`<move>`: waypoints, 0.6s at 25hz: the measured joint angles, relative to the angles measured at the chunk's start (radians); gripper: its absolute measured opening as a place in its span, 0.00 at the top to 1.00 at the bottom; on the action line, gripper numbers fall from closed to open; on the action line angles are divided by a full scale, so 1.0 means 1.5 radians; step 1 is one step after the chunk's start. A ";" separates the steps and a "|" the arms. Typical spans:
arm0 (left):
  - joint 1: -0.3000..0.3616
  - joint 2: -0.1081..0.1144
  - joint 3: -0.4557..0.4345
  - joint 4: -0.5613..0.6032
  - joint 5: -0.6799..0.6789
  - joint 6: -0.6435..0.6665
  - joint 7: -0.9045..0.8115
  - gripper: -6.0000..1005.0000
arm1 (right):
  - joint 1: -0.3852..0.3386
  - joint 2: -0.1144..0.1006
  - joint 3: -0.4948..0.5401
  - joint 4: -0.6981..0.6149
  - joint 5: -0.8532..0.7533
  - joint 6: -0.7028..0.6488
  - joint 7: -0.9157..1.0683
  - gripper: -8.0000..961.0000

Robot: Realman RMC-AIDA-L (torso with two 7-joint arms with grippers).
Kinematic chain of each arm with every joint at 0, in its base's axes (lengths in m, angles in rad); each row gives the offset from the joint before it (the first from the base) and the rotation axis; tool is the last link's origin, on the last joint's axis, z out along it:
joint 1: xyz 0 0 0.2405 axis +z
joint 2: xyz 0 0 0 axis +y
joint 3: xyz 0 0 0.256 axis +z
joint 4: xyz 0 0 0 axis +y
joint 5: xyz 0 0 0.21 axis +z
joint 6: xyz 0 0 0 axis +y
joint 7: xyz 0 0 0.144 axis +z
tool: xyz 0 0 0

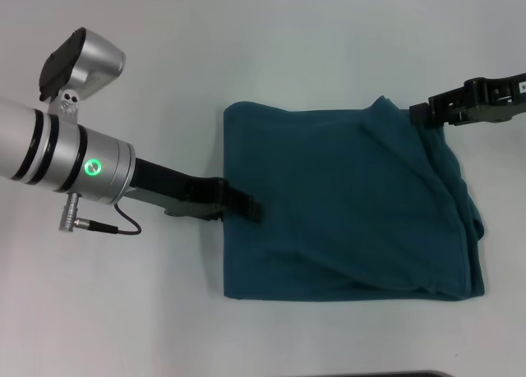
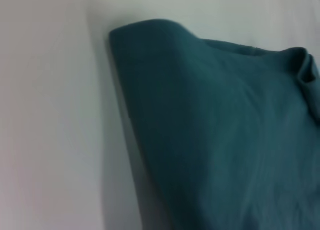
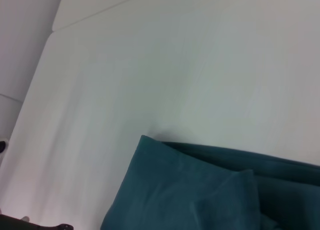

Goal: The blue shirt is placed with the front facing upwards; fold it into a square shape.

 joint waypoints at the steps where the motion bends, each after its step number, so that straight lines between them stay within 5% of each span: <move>1: 0.000 0.000 0.000 0.000 0.000 0.000 0.000 0.40 | 0.000 0.001 0.000 0.000 0.000 0.000 0.000 0.56; 11: 0.001 0.001 0.000 0.000 0.001 -0.007 -0.007 0.81 | 0.001 0.002 0.001 0.000 0.000 0.001 0.004 0.56; 15: 0.008 0.001 -0.006 -0.007 -0.001 0.011 -0.007 0.85 | 0.001 0.000 0.001 0.000 0.000 0.002 0.006 0.56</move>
